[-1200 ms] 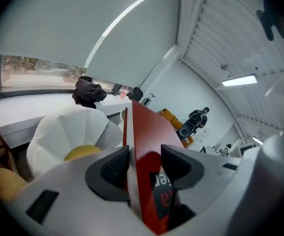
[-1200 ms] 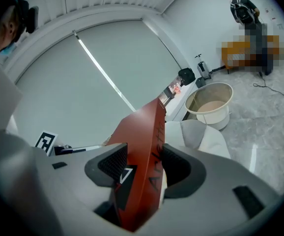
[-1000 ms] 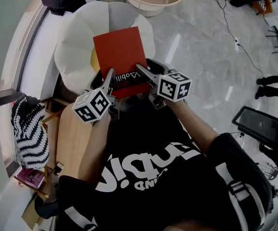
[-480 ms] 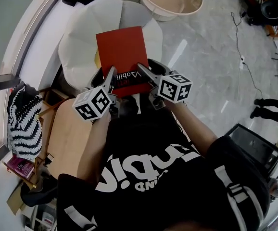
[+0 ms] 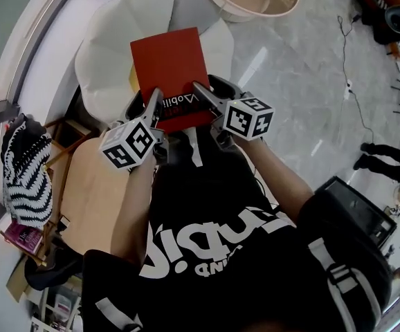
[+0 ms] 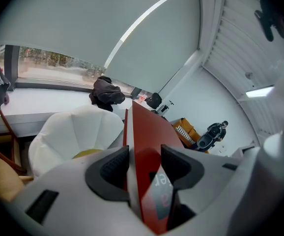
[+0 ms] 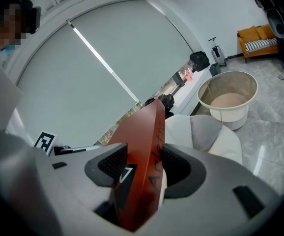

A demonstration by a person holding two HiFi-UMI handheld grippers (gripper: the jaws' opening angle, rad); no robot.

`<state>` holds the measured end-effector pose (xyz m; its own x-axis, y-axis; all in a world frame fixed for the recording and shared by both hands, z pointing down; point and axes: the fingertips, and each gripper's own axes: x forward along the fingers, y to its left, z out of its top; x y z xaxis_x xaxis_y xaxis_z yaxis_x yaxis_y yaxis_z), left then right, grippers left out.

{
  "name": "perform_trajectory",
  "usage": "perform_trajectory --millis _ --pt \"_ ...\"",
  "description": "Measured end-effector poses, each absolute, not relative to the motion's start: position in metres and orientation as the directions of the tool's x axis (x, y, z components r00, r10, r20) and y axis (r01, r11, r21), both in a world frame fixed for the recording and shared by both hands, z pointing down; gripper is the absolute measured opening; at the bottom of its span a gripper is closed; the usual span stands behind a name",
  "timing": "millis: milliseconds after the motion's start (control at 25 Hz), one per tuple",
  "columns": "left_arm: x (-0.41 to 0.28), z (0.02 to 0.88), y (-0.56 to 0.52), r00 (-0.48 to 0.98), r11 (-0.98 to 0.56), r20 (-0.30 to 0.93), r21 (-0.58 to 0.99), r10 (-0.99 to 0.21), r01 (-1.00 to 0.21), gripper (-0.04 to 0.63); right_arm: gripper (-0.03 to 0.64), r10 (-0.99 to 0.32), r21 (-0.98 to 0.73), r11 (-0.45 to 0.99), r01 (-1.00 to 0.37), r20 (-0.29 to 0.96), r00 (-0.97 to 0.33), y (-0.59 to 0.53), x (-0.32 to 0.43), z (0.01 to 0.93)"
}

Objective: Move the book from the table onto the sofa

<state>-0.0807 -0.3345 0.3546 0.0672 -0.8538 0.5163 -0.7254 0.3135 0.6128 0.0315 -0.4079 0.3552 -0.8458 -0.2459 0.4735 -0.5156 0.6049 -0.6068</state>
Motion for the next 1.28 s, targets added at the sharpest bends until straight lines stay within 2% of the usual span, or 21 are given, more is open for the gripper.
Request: perform_trajectory --millis 720,1280 --pt "-0.107 0.478 -0.362 -0.004 0.451 0.571 0.644 -0.821 -0.618 0.212 0.216 -0.088 -0.597 0.644 -0.478 0.563 -0.822 -0.451 -0.008 0.472" --pt "-0.146 0.609 -0.377 -0.068 0.532 0.599 0.645 -0.798 -0.549 0.212 0.216 0.013 -0.6 0.681 -0.42 0.583 -0.812 -0.476 -0.056 0.604"
